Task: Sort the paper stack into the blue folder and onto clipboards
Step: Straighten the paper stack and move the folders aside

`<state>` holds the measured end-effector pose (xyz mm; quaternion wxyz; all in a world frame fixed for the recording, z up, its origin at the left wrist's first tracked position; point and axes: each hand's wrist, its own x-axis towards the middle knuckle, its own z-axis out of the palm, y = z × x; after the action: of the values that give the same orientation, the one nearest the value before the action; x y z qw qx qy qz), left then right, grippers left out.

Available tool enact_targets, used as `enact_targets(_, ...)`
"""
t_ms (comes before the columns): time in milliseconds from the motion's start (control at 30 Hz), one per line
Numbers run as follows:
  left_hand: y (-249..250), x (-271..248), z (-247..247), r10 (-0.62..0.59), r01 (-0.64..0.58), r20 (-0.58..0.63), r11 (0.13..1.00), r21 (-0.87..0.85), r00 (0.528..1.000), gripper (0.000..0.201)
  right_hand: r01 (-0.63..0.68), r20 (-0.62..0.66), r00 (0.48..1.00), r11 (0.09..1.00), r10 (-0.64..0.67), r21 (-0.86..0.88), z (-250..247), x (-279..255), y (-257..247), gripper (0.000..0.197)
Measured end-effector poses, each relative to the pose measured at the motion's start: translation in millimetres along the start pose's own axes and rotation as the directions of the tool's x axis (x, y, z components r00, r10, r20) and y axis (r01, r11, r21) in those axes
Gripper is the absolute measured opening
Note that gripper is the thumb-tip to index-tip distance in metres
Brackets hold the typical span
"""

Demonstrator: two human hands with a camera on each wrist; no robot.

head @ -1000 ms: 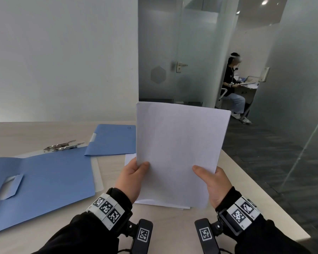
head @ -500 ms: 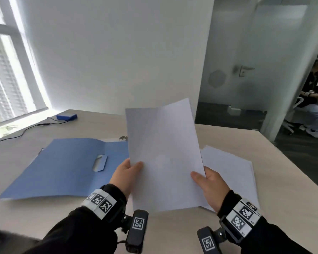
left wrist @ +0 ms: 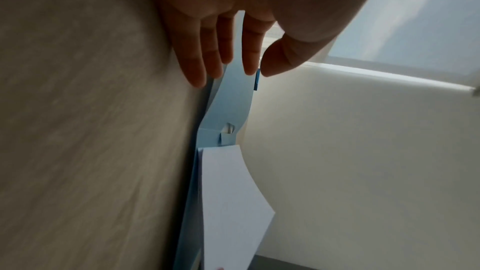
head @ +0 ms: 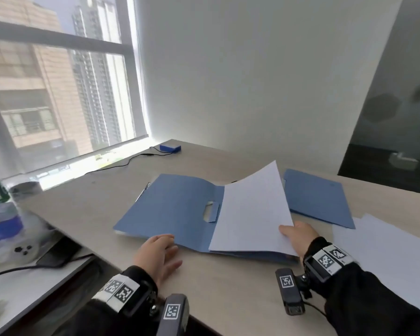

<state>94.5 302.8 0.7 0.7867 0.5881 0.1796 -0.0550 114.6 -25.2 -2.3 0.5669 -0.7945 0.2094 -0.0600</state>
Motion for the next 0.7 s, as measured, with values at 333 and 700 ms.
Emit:
enact_targets(333, 1, 11, -4, -0.042, 0.033, -0.033, 0.969, -0.247, 0.999, 0.031, -0.066, 0.03, 0.997, 0.998, 0.066, -0.002, 24, 13, 2, 0.012)
enact_targets(700, 18, 22, 40, -0.086, 0.095, 0.199, 0.995, -0.034, 0.976, 0.023, -0.088, 0.08, 0.993, 0.996, 0.088, -0.015, 25, 14, 7, 0.006)
